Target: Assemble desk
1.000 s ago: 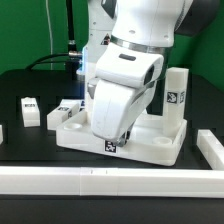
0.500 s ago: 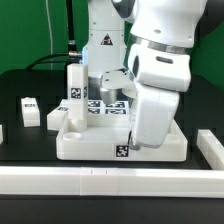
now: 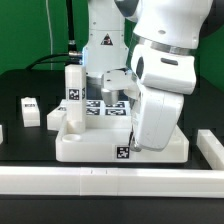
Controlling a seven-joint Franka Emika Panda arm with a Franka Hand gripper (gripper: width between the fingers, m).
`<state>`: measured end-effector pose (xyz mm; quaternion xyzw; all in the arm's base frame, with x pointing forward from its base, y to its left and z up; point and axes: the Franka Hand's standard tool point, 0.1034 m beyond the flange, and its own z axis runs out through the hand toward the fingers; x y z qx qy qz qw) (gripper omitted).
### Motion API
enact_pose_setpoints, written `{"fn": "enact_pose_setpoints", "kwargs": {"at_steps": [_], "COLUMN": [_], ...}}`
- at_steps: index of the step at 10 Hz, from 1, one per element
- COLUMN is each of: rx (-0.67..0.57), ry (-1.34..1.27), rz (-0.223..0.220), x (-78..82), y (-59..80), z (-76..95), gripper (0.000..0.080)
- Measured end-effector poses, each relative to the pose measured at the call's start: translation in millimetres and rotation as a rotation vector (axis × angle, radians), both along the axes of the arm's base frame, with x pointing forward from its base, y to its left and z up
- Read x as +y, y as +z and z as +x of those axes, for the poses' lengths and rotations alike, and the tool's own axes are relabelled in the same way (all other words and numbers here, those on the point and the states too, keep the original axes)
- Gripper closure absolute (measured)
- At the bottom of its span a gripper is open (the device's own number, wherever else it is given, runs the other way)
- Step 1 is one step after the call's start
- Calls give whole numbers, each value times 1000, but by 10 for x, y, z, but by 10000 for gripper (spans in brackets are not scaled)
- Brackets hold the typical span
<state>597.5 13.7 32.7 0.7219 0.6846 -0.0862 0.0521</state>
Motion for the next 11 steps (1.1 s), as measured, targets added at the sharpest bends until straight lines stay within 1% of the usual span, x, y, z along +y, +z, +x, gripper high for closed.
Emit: {"fn": "enact_pose_setpoints", "kwargs": {"at_steps": [4, 8, 10, 11], "rx": [-14, -25, -31, -55], "ry": [12, -3, -8, 7], "rz": [-2, 0, -4, -1], "x": [121, 285, 291, 280], "y": [9, 17, 28, 42], "z": [284, 483, 512, 561], "gripper": [737, 737, 737, 737]}}
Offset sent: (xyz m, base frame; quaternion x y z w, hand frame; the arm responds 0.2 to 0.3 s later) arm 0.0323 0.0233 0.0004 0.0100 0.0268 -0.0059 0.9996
